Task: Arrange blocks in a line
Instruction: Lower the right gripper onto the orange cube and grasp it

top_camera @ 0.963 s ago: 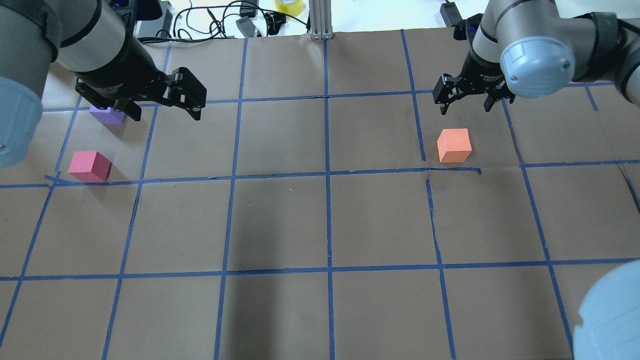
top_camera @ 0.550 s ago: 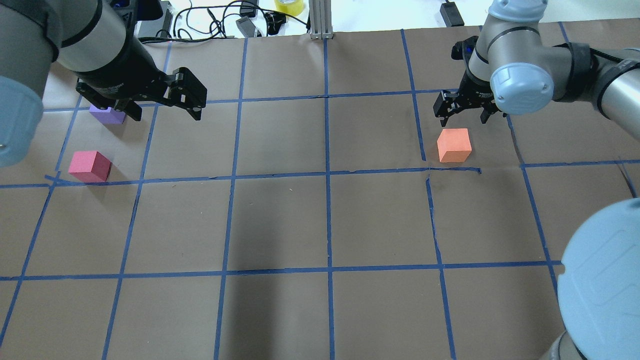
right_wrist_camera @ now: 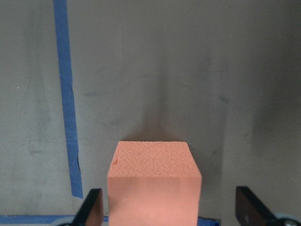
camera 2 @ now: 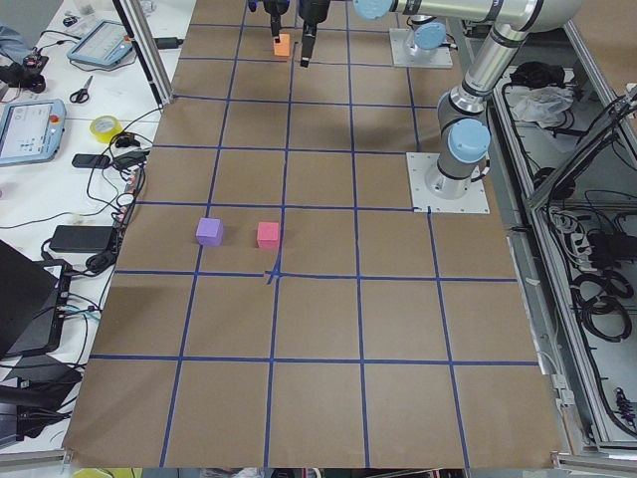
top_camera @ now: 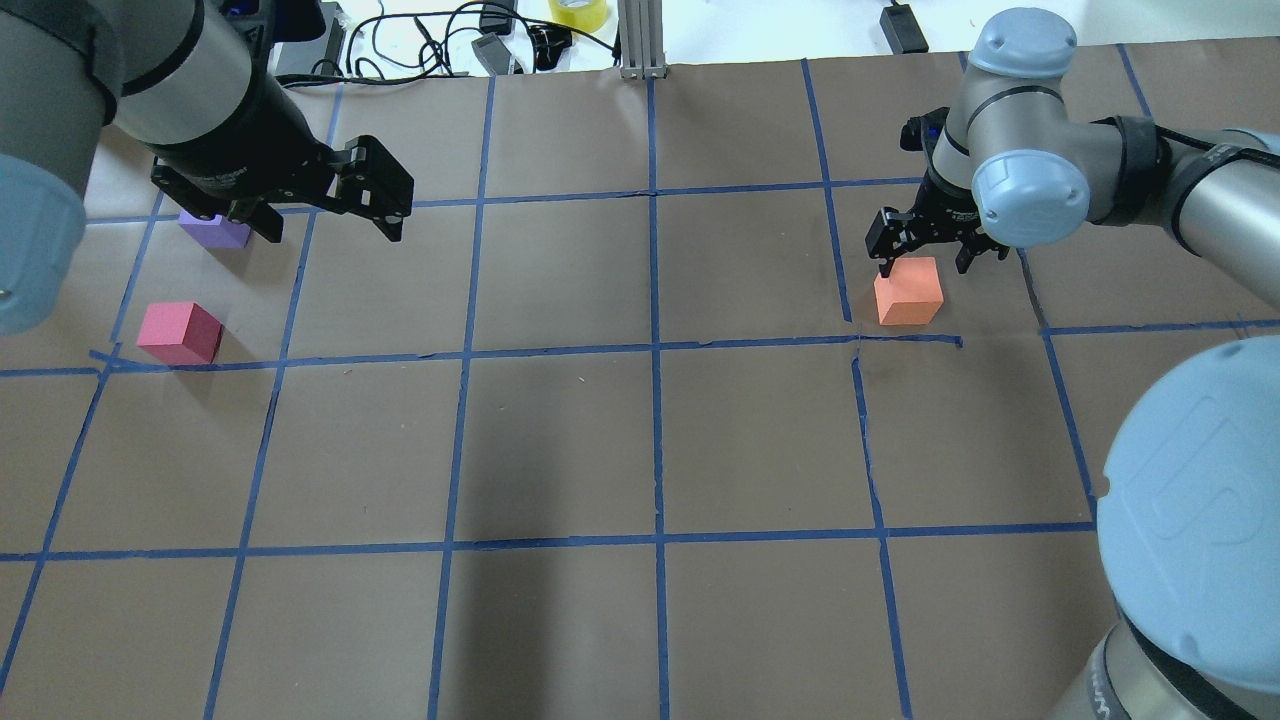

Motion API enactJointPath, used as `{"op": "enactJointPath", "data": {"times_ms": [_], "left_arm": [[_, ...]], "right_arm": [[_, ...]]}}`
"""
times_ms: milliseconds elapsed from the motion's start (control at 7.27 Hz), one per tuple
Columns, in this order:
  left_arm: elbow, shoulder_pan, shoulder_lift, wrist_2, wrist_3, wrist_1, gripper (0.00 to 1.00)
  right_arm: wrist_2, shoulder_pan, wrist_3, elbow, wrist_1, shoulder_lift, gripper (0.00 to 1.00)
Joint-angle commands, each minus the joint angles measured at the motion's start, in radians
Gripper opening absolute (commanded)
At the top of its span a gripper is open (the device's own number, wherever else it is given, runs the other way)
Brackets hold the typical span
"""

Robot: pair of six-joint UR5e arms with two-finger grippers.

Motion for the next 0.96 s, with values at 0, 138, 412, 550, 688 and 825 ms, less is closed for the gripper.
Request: {"op": "enactJointPath", "data": {"times_ms": [0, 138, 412, 550, 688, 825], "left_arm": [[-0.001, 0.000, 0.001, 0.000, 0.000, 0.000, 1.00], [-0.001, 0.000, 0.003, 0.000, 0.000, -0.002, 1.00], [-0.002, 0.000, 0.006, 0.000, 0.000, -0.003, 1.00], [-0.002, 0.000, 0.006, 0.000, 0.000, -0.006, 1.00], [-0.002, 0.000, 0.006, 0.000, 0.000, -0.005, 1.00], [-0.002, 0.000, 0.006, 0.000, 0.000, -0.005, 1.00]], "right_arm": [[0.001, 0.000, 0.005, -0.001, -0.002, 0.024, 0.97], [0.002, 0.000, 0.005, -0.001, 0.004, 0.027, 0.42], [0.042, 0.000, 0.038, -0.010, 0.017, 0.024, 0.00], [0.042, 0.000, 0.043, -0.015, 0.020, 0.009, 0.00], [0.044, 0.014, 0.046, -0.041, 0.038, -0.019, 0.00], [0.079, 0.049, 0.095, -0.091, 0.117, -0.039, 0.00]]}}
